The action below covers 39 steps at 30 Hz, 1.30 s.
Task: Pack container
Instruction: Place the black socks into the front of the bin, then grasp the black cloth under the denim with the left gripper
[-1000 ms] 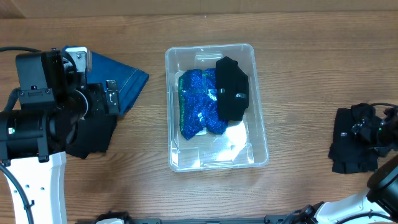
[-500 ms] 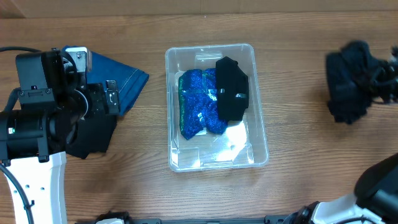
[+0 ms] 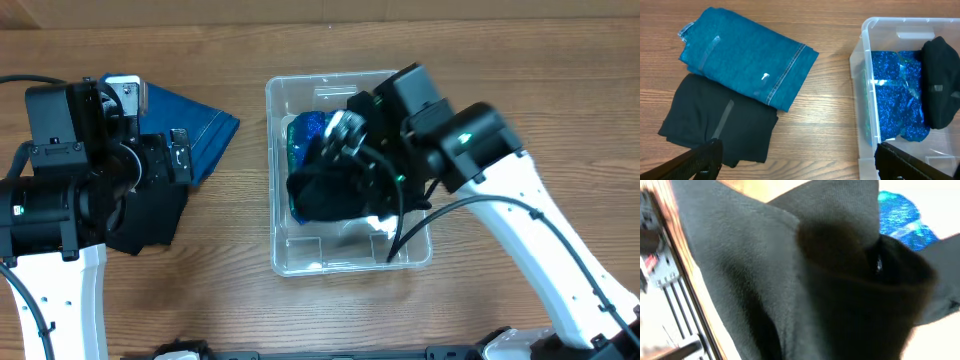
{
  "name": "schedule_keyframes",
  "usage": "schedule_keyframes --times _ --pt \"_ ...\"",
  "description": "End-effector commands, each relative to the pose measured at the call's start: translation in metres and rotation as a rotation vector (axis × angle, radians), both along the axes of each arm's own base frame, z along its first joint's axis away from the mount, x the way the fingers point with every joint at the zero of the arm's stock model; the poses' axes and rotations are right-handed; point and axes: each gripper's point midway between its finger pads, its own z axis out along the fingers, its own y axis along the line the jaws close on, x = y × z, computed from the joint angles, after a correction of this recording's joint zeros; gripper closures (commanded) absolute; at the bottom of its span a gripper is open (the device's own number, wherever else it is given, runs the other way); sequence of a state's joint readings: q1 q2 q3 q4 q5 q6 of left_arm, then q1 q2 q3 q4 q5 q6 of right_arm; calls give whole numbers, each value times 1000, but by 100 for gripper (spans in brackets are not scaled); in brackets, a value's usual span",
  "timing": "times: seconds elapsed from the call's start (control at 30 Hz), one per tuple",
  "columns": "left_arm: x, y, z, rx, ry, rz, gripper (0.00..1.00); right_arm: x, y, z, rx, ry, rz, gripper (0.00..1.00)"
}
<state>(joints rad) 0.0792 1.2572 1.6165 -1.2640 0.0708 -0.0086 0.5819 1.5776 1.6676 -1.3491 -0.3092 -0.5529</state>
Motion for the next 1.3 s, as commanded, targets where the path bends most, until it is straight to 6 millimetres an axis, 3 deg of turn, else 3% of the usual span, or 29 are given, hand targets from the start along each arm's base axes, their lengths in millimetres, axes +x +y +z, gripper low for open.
schedule_keyframes --times 0.0,0.1,0.2,0.47,0.5,0.53,0.6,0.67,0.73,0.9,0.97,1.07,1.13,1.17,1.2,1.27 --pt "2 0 8 -15 -24 13 0 -20 -1 -32 -92 20 77 96" --pt "2 0 8 -15 -24 13 0 -31 -2 -63 -109 91 73 96" --pt "2 0 8 -15 -24 13 0 -38 -1 -81 -99 129 83 96" --pt "1 0 8 -15 -23 13 0 -41 -3 -101 -135 176 90 96" --pt "1 0 8 -15 -21 13 0 -38 -3 -110 -154 191 87 87" --pt "1 0 7 -15 -19 13 0 -28 -4 -122 -190 182 54 0" --pt "0 0 7 -16 -18 13 0 10 -15 -144 -306 93 -135 0" --pt "0 0 7 -16 -16 13 0 39 -25 -146 -360 -14 -274 0" --pt "0 0 7 -16 -14 13 0 59 -27 -124 -343 -107 -371 0" --pt "-1 0 6 -16 -13 14 0 62 -25 -72 -228 -207 -401 0" --pt "-1 0 6 -15 -14 14 0 66 -33 -34 -131 -264 -524 0" --pt "1 0 7 -14 -20 14 0 71 -75 28 51 -320 -743 0" --pt "2 4 9 -1 -28 27 0 68 -101 50 146 -305 -795 0" --pt "2 14 7 6 -20 105 0 67 -122 56 179 -287 -844 0" --pt "-4 40 1 15 11 289 0 68 -137 54 184 -265 -882 0" --pt "-14 72 -15 -20 81 470 0 67 -165 43 159 -202 -966 0"
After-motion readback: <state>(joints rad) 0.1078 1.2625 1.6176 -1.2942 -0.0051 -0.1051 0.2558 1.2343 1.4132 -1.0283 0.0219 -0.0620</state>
